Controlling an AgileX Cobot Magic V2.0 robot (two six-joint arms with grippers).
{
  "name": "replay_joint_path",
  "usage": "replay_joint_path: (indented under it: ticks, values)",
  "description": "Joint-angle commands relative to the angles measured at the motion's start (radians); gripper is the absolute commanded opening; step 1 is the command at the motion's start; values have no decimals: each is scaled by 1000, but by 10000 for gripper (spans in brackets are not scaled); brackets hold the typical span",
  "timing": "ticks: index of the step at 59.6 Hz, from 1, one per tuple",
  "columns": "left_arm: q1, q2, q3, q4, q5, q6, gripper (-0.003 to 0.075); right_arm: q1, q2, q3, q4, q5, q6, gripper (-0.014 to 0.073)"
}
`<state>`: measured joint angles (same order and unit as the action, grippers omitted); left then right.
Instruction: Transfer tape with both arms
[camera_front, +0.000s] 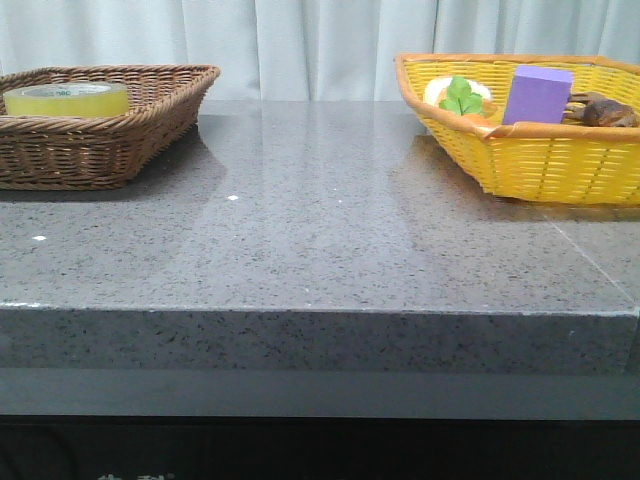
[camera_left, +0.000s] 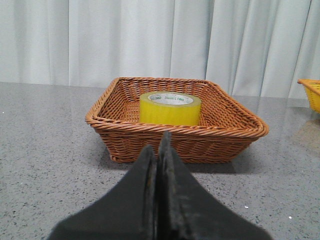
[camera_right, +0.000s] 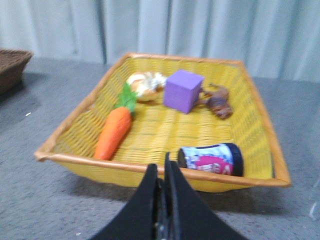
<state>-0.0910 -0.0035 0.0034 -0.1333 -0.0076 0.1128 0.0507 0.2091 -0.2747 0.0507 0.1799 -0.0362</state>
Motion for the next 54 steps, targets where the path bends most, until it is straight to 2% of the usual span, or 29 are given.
replay_joint_path:
  ticks: [1,8,18,23,54]
  values:
    - [-6,-18,8,-6,-85,-10,-20,-41,-66,74,3,-191,-6,-67]
    - [-6,-18,8,-6,-85,-10,-20,-53,-146,198,3,-284,-6,-67]
    - [-6,-18,8,-6,-85,-10,-20,-52,-226,298,3,-305,-6,-67]
    - [-6,-18,8,-6,-85,-10,-20,-51,-243,295,3,-264,-6,-67]
    - [-6,-18,8,-6,-85,-10,-20,-49,-243,295,3,-225,-6,-67]
